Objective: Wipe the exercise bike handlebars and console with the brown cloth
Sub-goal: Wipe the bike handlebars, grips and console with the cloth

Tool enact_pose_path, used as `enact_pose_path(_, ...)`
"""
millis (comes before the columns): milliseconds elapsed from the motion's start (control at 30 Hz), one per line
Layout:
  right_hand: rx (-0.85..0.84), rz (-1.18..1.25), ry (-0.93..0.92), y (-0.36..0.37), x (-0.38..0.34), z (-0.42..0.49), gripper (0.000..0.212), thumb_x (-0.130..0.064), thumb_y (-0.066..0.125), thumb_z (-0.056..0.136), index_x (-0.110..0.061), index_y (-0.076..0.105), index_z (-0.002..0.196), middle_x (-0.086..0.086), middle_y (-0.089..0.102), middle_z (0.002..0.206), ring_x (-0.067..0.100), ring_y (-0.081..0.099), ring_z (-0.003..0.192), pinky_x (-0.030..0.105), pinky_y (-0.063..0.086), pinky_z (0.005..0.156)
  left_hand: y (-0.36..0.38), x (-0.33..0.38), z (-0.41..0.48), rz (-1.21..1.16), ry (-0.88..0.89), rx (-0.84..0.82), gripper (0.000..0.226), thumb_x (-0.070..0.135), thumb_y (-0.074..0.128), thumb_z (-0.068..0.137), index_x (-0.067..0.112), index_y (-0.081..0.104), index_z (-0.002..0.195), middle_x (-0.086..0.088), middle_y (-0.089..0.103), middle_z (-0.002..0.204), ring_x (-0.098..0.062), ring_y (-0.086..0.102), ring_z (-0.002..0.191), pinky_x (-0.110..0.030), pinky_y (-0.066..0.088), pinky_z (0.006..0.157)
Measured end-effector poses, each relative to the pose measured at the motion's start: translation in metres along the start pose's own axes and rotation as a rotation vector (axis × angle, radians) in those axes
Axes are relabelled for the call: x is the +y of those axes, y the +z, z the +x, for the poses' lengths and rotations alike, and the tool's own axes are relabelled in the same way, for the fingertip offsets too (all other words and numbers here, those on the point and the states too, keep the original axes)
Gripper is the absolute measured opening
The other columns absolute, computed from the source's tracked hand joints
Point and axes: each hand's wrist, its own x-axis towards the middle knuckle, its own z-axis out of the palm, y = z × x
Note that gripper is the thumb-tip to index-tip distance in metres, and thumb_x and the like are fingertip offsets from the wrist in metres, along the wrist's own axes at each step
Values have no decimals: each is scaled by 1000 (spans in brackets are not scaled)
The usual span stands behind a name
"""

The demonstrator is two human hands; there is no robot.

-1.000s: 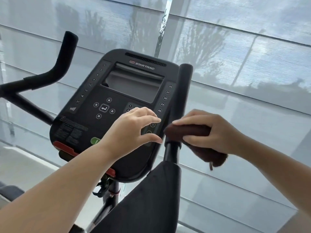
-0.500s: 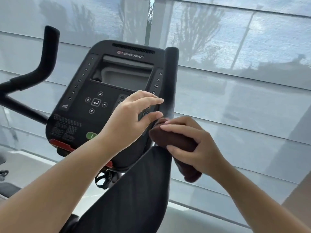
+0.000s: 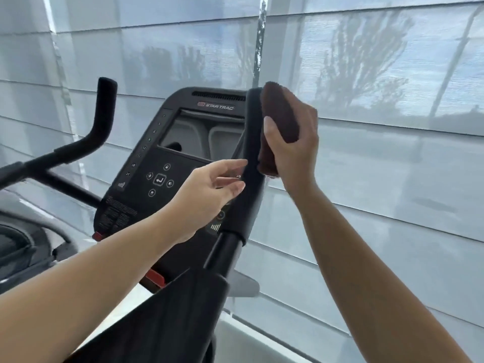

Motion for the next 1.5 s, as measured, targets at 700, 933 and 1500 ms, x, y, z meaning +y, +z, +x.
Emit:
enact_pose_path(700, -36, 463, 161, 2, 82, 19, 42, -14, 61, 82, -18, 55, 123, -9, 51, 111, -3, 50, 106, 11, 38, 91, 46, -5, 28, 468, -39, 157, 35, 4, 56, 88, 17, 59, 121, 14, 62, 114, 5, 57, 104, -8, 39, 91)
enact_pose_path(933, -11, 436, 131, 6, 77, -62, 41, -4, 64, 77, -9, 59, 118, 10, 50, 116, 12, 48, 115, 24, 38, 102, 40, 5, 33, 634, -75, 252, 35, 6, 56, 89, 19, 59, 122, 11, 65, 114, 6, 57, 104, -12, 41, 94)
enact_pose_path(1500, -191, 509, 121, -31, 64, -68, 42, -5, 68, 78, -10, 60, 118, 13, 51, 118, 13, 48, 114, 33, 42, 101, 60, 30, -3, 711, -258, 412, 37, 5, 55, 89, 34, 65, 110, 25, 67, 91, 17, 58, 82, 5, 38, 69)
